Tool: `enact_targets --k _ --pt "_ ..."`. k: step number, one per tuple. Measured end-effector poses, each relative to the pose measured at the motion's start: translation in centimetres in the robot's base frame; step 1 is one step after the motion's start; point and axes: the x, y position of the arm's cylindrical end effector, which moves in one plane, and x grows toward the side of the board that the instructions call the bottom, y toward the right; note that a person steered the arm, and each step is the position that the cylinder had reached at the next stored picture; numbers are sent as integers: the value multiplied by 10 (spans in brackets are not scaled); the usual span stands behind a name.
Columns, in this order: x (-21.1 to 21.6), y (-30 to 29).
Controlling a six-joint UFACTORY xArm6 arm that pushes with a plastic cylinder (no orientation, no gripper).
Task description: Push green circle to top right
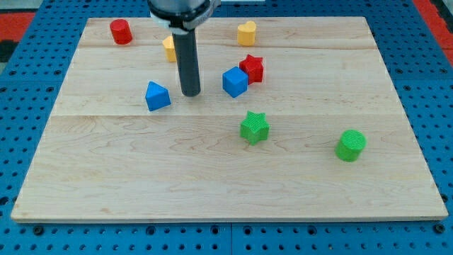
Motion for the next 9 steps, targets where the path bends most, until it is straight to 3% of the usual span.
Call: enact_targets --k 2,4,5,7,9 --pt "80 -1" --pt "133 109" --pt "137 173" --pt "138 235" --pt "117 250"
